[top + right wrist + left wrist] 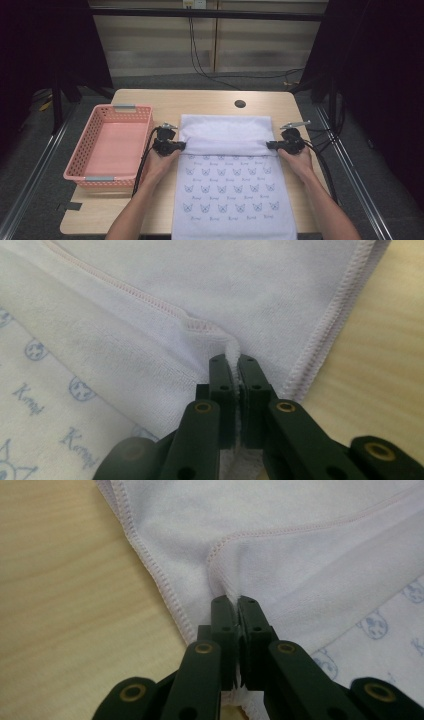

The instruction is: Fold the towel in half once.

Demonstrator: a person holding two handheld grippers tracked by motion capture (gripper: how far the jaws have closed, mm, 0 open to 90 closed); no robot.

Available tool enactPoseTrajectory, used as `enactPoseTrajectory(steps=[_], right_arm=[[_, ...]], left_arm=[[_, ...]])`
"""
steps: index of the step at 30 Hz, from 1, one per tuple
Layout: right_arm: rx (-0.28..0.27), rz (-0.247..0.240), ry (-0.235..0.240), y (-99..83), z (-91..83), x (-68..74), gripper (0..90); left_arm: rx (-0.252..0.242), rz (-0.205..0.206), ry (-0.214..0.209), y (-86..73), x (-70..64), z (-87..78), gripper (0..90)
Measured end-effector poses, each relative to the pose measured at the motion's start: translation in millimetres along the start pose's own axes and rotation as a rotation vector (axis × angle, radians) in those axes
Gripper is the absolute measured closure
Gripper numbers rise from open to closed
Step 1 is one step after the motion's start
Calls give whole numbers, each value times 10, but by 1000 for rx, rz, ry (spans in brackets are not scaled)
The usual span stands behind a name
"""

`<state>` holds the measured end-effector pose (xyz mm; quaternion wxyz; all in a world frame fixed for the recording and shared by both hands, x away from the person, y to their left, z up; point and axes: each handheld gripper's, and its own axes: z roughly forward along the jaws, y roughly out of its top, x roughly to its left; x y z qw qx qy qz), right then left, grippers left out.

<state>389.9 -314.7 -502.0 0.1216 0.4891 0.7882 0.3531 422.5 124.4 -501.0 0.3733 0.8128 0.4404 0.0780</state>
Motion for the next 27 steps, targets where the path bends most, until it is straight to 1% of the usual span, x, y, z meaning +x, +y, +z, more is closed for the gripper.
enactPoseTrajectory(steps=[1,2,3,4,5,6,7,8,9,10,11,12,13,14,15,16,17,18,20,21,22,23,24,25,26,27], right_arm=[[-5,3,-7,26,27,-12,878],[-14,14,-5,40,50,-33,877],[-30,39,1,43,72,-62,878],[-44,48,11,45,90,-95,878],[-51,55,16,54,104,-118,878],[-49,55,10,67,113,-127,878],[-42,50,-6,101,129,-122,878],[-34,37,-27,132,142,-115,878],[-27,38,-49,151,152,-98,878],[-30,31,-51,162,164,-100,878],[-28,39,-57,172,171,-99,877],[-35,51,-62,176,180,-106,877],[-40,47,-68,175,184,-104,877],[-46,39,-78,173,189,-98,877],[-40,44,-84,173,181,-84,877],[-41,38,-79,175,179,-88,877],[-43,37,-70,177,167,-103,876],[-47,53,-53,185,139,-120,876],[-83,69,-25,213,72,-141,876],[-100,67,-7,231,35,-154,876],[-119,63,19,269,-36,-164,875],[-128,59,34,304,-96,-170,875],[-136,41,40,342,-159,-173,875],[-149,37,35,381,-232,-172,875],[-173,32,44,418,-310,-171,875],[-193,27,47,450,-392,-164,874]], left_arm=[[9,12,0,20,16,6,874],[5,10,-2,34,32,20,874],[7,24,1,47,54,29,874],[-13,-5,-7,52,68,51,874],[-11,-27,-6,62,94,56,874],[-14,-47,1,83,109,78,874],[-23,-37,2,97,109,102,874],[-25,-38,3,111,120,115,874],[-23,-35,-1,122,141,121,874],[-24,-41,2,136,157,132,873],[-40,-45,5,143,163,153,873],[-40,-45,6,148,174,157,873],[-48,-48,9,146,176,165,873],[-49,-40,7,144,179,165,874],[-45,-38,9,146,177,161,873],[-47,-29,18,147,166,160,874],[-41,-32,22,150,148,149,874],[-48,-30,27,152,121,139,875],[-59,-8,13,160,74,116,875],[-87,5,7,171,27,70,874],[-100,20,-24,189,9,15,873],[-122,24,-46,210,-24,-41,873],[-133,44,-46,235,-53,-112,873],[-155,39,-56,256,-83,-183,873],[-179,30,-75,274,-99,-258,872],[-197,28,-84,287,-113,-316,872]])
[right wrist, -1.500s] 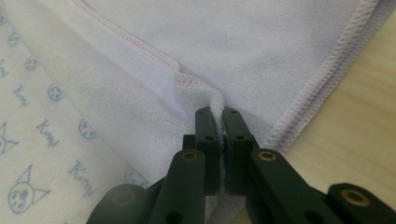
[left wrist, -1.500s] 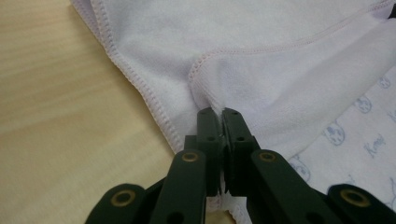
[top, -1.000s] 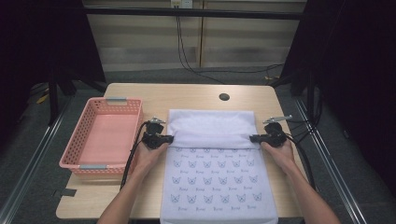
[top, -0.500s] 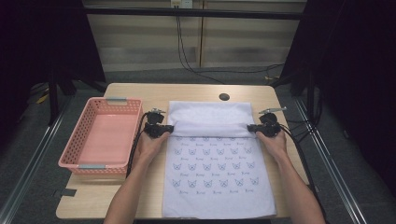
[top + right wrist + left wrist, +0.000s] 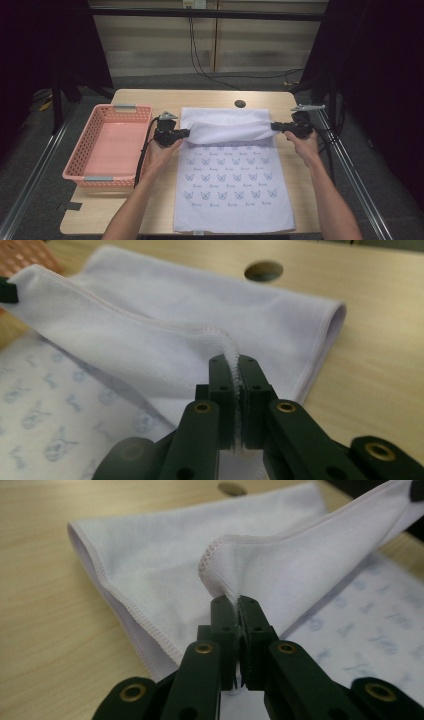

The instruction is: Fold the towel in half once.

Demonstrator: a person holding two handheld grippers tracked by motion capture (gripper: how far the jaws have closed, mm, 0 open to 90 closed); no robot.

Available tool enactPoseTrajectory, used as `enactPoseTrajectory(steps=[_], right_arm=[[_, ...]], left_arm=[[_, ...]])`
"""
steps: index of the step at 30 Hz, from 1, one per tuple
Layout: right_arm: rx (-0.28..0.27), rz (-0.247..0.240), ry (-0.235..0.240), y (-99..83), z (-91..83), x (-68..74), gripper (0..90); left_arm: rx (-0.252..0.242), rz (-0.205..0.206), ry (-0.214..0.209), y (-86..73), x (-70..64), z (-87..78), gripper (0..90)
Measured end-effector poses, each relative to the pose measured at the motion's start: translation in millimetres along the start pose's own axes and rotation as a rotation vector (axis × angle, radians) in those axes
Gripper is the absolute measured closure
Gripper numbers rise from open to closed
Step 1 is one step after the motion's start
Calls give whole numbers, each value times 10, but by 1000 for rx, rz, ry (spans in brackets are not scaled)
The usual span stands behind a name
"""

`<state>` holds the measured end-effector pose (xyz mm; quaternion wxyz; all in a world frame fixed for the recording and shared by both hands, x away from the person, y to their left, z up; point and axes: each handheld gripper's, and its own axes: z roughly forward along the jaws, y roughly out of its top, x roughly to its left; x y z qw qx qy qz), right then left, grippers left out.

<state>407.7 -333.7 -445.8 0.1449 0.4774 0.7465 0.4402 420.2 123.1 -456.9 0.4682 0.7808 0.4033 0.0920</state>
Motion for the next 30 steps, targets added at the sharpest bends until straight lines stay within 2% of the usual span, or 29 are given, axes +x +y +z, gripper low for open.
enactPoseTrajectory(steps=[4,7,8,9,11,15,17,18,19,22,23,27,29,30], right_arm=[[-59,-22,9,124,-282,51,874],[-71,-36,26,147,-473,99,874],[-72,-36,44,142,-527,120,874],[-81,-37,61,132,-569,139,874],[-94,-38,79,103,-649,199,874],[-92,-69,109,35,-768,346,874],[-89,-88,117,1,-852,417,874],[-108,-79,129,-12,-890,438,874],[-126,-77,148,-29,-950,465,874],[-141,-88,156,-65,-1089,540,874],[-144,-97,158,-73,-1122,555,874],[-172,-97,164,-129,-1291,621,874],[-180,-98,163,-195,-1349,646,874],[-176,-104,169,-232,-1355,658,874]], left_arm=[[-53,15,-38,112,-119,-304,871],[-48,88,-51,179,-265,-527,871],[-57,90,-58,187,-288,-582,871],[-78,75,-79,195,-312,-671,871],[-77,68,-67,205,-345,-764,872],[-65,130,-69,193,-407,-954,872],[-84,126,-86,175,-422,-1054,872],[-102,123,-100,159,-441,-1124,872],[-103,128,-108,147,-455,-1172,872],[-105,140,-135,92,-522,-1277,871],[-104,125,-152,58,-560,-1312,871],[-117,122,-193,-69,-674,-1385,871],[-102,135,-189,-157,-707,-1385,870],[-97,121,-207,-237,-719,-1368,869]])
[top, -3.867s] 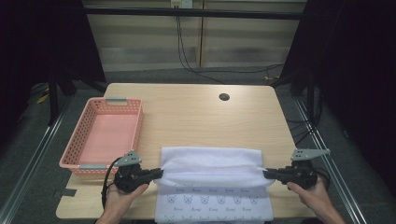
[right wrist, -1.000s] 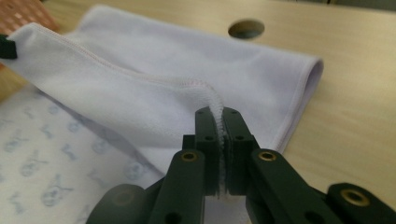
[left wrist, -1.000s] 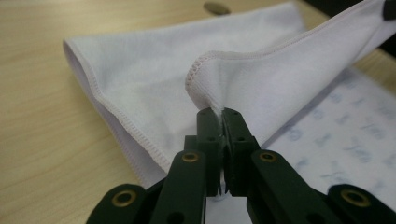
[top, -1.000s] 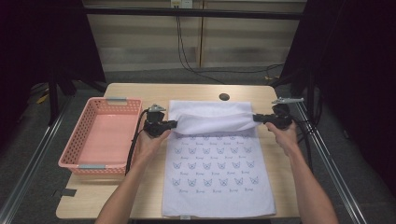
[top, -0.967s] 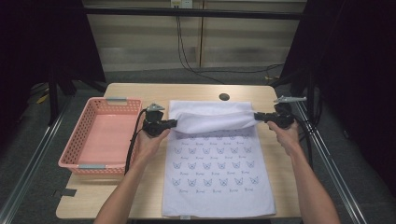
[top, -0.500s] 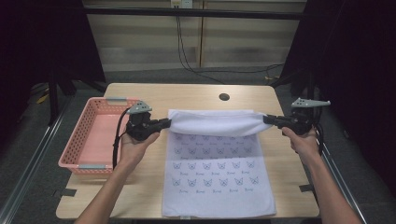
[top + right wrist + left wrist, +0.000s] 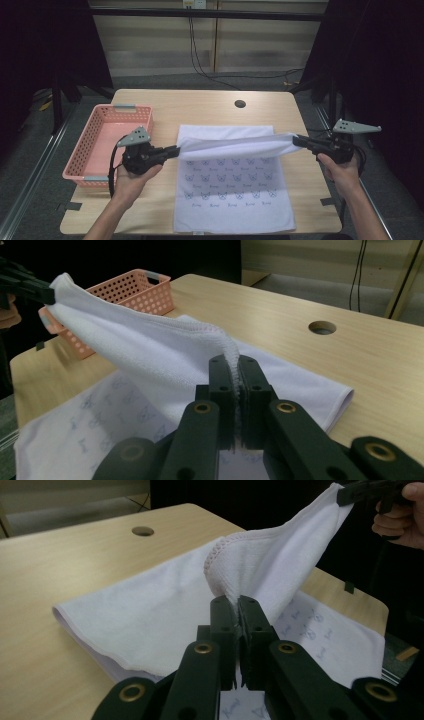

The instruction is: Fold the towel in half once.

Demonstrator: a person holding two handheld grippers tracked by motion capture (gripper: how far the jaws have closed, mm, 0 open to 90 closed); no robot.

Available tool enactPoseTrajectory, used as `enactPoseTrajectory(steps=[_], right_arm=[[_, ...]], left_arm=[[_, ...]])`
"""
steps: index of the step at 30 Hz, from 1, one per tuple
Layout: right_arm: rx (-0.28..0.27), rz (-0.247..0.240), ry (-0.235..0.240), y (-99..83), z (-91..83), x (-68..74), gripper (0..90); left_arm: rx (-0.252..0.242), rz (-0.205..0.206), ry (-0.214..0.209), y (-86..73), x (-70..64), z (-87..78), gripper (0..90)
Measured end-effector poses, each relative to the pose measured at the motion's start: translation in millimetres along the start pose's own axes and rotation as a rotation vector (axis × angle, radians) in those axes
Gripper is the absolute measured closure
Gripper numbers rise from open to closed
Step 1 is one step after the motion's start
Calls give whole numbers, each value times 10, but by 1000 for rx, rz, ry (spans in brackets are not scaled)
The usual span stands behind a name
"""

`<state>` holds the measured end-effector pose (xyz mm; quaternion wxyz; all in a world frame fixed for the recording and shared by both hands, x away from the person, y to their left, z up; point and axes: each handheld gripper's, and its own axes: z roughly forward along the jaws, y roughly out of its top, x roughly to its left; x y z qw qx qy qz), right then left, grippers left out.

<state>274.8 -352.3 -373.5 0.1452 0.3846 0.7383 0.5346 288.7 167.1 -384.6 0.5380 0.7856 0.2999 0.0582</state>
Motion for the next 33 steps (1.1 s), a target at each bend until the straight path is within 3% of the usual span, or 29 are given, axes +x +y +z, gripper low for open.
enactPoseTrajectory(steps=[4,9,11,15,19,21,24,27,29,31,33], right_arm=[[79,4,6,-318,-30,109,874],[130,13,28,-633,-76,239,864],[178,13,38,-744,-37,262,863],[277,14,53,-985,49,306,862],[307,3,56,-1034,50,360,861],[293,-5,58,-1023,12,400,862],[258,-23,57,-961,-93,464,862],[268,-28,68,-1000,-136,506,840],[308,-34,62,-1081,-112,514,801],[356,-39,79,-1141,-82,511,764],[393,-45,110,-1162,-69,528,733]], left_arm=[[53,-8,-17,-231,-42,29,868],[130,-17,-14,-529,-60,94,860],[170,-19,-10,-659,-57,147,859],[189,-38,-27,-835,-70,181,859],[180,-43,-40,-910,-108,132,858],[146,-47,-55,-885,-156,66,859],[144,-21,-62,-883,-223,-3,858],[185,-4,-52,-980,-245,-1,840],[239,-59,-70,-1067,-213,42,800],[274,-49,-77,-1121,-203,60,772],[269,-42,-91,-1104,-194,48,702]])
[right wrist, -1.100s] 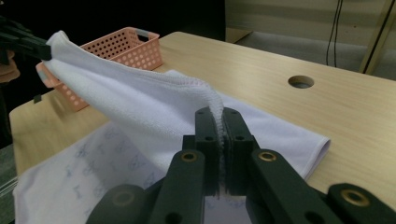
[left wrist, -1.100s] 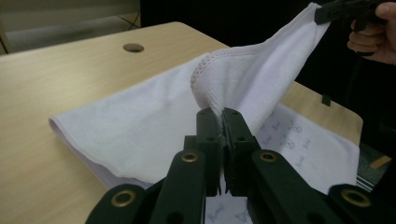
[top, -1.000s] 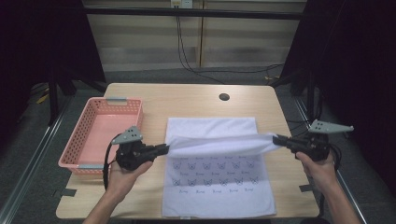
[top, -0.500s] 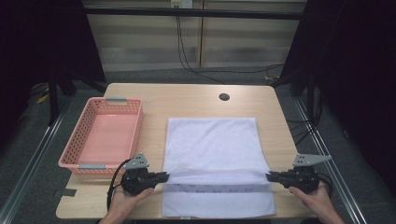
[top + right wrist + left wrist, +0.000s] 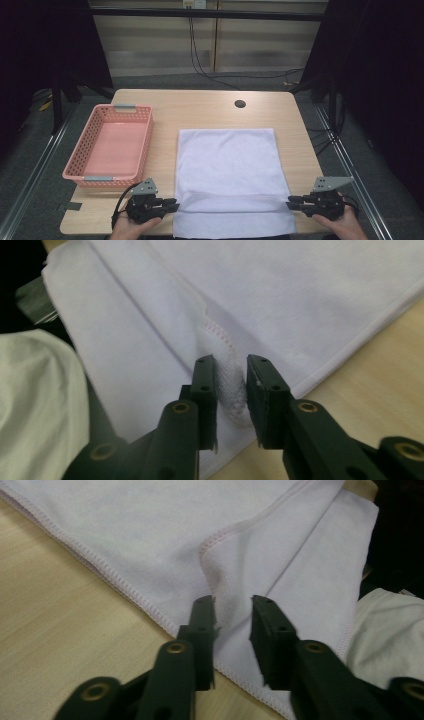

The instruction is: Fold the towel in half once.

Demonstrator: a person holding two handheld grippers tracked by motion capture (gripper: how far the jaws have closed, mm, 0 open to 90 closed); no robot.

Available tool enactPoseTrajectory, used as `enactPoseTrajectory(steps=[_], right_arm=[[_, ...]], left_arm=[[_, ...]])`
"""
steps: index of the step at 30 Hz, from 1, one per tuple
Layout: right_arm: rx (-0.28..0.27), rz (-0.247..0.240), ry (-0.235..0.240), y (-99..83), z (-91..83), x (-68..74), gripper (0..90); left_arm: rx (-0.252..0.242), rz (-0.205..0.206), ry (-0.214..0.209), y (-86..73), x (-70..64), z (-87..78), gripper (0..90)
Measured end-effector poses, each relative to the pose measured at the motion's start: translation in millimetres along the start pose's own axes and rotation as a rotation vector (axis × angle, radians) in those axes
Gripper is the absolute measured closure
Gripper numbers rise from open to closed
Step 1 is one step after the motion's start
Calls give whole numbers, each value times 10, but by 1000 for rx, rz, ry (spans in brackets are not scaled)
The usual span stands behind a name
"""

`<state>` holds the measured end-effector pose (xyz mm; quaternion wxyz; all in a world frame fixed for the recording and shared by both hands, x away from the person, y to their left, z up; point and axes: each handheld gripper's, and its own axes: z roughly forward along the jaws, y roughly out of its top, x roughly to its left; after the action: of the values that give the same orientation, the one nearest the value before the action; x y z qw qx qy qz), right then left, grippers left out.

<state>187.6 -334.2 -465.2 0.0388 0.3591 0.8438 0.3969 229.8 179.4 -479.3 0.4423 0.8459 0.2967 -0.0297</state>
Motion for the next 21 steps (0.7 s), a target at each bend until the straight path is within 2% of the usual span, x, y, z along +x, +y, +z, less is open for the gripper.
enactPoseTrajectory(steps=[1,2,4,6,7,11,12,13,14,16,17,18,19,20,21], right_arm=[[-12,-7,-11,2,-10,21,714],[-22,-2,-9,11,-19,29,703],[-32,-14,-20,51,-6,27,653],[-31,-17,-16,127,53,8,640],[-27,-24,-17,162,94,12,622],[-14,-47,-11,317,273,24,568],[-15,-48,-10,341,303,24,557],[-11,-54,9,364,343,21,558],[5,-66,9,386,396,15,549],[24,-62,21,390,478,-6,537],[39,-54,29,379,516,-17,530],[54,-49,32,366,542,-24,530],[79,-52,40,346,567,-28,542],[93,-58,52,317,572,-15,594],[102,-63,64,296,557,4,688]], left_arm=[[-17,-4,-1,29,4,-11,636],[-29,5,-7,57,11,-17,618],[-50,24,15,174,54,17,572],[-58,19,25,257,111,76,505],[-61,25,4,299,137,121,494],[-8,78,0,408,168,318,470],[4,75,0,418,174,358,465],[9,73,-29,418,170,393,455],[24,78,-38,414,158,406,461],[62,107,-38,381,107,434,506],[71,110,-48,366,96,436,565],[77,121,-47,343,79,431,685],[93,118,-53,324,65,415,765],[90,120,-66,306,49,393,806],[86,122,-76,294,31,376,835]])
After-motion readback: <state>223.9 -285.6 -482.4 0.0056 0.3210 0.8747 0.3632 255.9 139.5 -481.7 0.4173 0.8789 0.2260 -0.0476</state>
